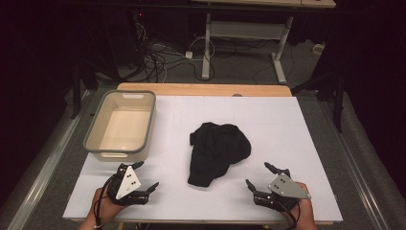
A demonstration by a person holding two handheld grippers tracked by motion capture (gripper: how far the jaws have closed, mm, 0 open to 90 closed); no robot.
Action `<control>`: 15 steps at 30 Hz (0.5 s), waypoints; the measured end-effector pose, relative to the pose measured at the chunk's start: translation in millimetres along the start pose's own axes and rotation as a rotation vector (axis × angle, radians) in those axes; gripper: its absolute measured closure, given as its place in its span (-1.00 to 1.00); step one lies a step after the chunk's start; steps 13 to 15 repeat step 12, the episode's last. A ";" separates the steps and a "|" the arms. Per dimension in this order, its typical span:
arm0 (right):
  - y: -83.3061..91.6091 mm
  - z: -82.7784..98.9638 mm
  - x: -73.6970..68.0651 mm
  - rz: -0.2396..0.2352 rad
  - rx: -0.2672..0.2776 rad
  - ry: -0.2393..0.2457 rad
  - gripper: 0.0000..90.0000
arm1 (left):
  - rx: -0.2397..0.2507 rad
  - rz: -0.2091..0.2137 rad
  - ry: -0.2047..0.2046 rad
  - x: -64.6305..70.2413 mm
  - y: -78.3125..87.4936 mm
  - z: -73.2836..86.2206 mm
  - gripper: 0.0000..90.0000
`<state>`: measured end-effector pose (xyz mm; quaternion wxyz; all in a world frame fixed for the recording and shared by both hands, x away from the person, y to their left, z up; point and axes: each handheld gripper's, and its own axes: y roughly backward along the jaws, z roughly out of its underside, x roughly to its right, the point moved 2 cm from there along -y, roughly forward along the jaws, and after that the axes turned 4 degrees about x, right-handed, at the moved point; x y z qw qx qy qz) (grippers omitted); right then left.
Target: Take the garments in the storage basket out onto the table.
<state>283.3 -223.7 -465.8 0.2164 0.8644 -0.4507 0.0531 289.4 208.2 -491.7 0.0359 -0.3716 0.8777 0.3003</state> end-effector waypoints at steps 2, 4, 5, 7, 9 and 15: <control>-1.1 0.3 1.0 0.009 -0.002 0.002 -0.61 | 0.001 -0.001 -0.001 -0.7 -0.9 0.0 -0.63; -2.4 0.4 3.2 0.017 -0.003 -0.014 -0.61 | 0.009 0.004 0.010 -3.1 -0.5 0.0 -0.63; -3.3 0.5 4.8 0.022 -0.003 -0.017 -0.61 | 0.012 0.003 0.019 -4.4 -0.4 0.3 -0.63; -5.1 1.0 8.7 0.033 -0.007 -0.042 -0.61 | 0.019 0.006 0.027 -6.1 1.0 1.3 -0.63; -6.0 1.7 10.1 0.038 -0.011 -0.062 -0.61 | 0.019 0.004 0.022 -6.2 1.8 1.6 -0.63; -6.4 4.4 10.0 0.023 -0.033 -0.115 -0.61 | 0.036 -0.004 0.028 -9.1 4.9 1.7 -0.63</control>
